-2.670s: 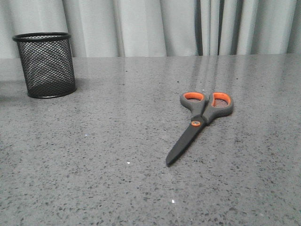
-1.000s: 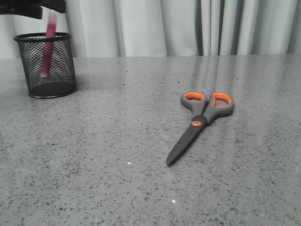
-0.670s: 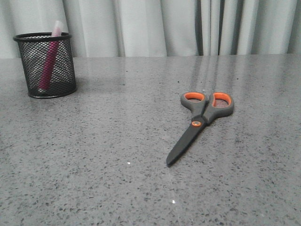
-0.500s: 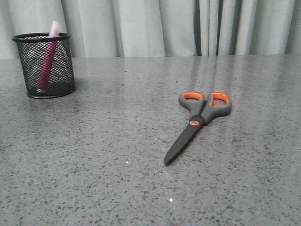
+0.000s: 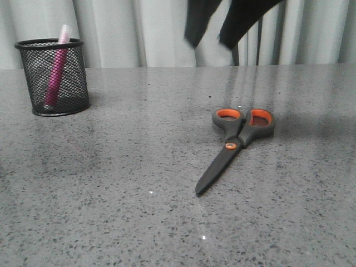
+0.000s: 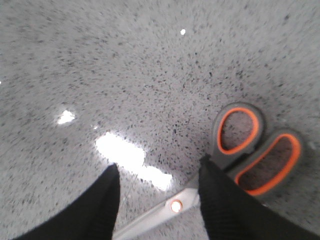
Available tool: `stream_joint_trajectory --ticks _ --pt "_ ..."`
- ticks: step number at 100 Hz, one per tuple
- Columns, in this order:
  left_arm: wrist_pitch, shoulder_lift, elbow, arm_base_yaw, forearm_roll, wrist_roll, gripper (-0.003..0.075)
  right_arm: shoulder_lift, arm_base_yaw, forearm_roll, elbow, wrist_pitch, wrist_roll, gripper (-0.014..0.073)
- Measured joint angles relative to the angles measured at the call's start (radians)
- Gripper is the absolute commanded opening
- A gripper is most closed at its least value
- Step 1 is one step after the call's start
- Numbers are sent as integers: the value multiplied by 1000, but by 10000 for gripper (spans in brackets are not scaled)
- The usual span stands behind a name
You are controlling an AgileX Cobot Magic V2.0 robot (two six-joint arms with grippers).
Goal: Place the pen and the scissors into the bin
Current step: 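Move the right gripper over the scissors and descend toward the handles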
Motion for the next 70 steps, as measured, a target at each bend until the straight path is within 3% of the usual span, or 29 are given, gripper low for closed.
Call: stream_joint_trajectory --ticks 17,44,70 --pt "-16 -45 8 -55 47 0 316 112 0 -10 -56 39 62 419" --pt "-79 -49 11 -135 89 0 316 48 3 -54 -63 58 115 419" --pt "-141 -49 11 -187 89 0 316 -143 62 -87 140 1 241 414"
